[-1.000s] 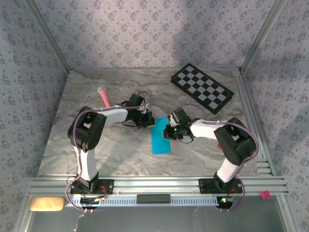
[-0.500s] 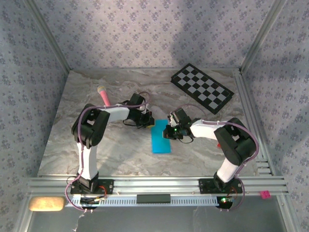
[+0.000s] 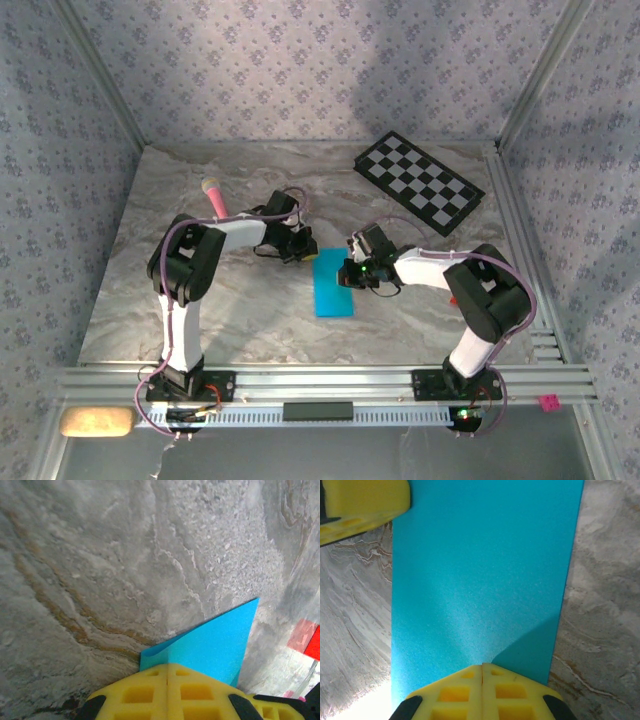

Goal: Fold a paper plane with a square sheet of paper (pick it up from the middle)
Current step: First fold the square sheet of paper in half at the center of the table.

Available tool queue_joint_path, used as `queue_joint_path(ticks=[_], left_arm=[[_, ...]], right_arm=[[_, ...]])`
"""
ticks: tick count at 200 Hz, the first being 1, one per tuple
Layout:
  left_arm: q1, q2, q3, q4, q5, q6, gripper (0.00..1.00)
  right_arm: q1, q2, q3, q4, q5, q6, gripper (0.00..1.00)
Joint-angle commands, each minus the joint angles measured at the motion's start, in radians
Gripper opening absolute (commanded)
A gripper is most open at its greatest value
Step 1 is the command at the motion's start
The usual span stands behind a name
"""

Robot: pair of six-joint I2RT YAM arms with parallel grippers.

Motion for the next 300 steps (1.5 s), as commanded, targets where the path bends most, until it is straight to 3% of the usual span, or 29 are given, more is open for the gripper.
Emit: queue_joint_path(ticks=[1,233,300], left_arm=[[0.033,0.031,0.015,0.037,-0.126,-0.040,0.04],[0.032,0.066,0.118,-0.083,-0.323,-0.145,0.03],[0.017,-0.011,0.133,-0.088,-0.259,-0.093,0.04]], right_arm=[[-0.002,0.061,-0.074,-0.197,0.108,-0.022,0.00],[-0.005,0.051,-0.087,-0.193,0.095,-0.037,0.00],[-0.005,0.052,-0.085,-0.189,0.097,-0.036,0.00]])
